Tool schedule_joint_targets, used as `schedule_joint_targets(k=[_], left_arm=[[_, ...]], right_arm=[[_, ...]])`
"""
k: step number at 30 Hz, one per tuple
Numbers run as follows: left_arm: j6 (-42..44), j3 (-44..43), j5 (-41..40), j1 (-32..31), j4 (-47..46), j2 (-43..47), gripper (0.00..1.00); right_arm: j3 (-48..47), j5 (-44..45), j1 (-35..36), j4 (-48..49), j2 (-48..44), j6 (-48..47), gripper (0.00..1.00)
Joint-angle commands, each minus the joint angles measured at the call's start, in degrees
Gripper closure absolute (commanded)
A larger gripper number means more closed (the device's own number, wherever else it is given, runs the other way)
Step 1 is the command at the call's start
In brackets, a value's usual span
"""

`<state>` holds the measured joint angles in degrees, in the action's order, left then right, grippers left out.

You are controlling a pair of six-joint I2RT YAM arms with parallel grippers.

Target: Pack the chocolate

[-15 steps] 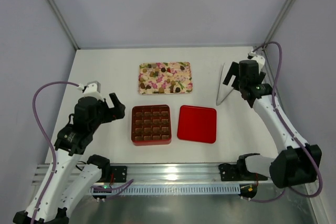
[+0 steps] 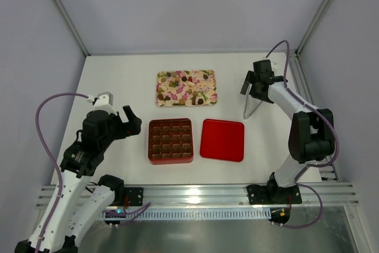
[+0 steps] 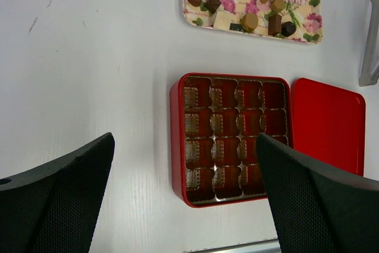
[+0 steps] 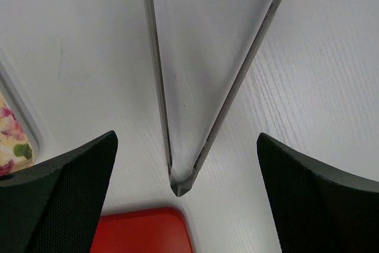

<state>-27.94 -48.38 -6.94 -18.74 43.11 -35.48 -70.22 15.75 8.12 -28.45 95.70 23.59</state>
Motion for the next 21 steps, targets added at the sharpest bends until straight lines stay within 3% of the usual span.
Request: schedule_joint_targets(k=[1, 21], left_arm=[[1.05, 0.04, 0.35, 0.2, -2.07, 0.33, 0.0], [1.05, 0.04, -0.27, 0.2, -1.81, -0.64, 0.0]], right_arm=[[-2.38, 0.69, -0.21, 1.28, 1.94, 2.07, 0.0], [-6.51, -0.9, -2.58, 3.84, 15.03, 2.16, 0.0]])
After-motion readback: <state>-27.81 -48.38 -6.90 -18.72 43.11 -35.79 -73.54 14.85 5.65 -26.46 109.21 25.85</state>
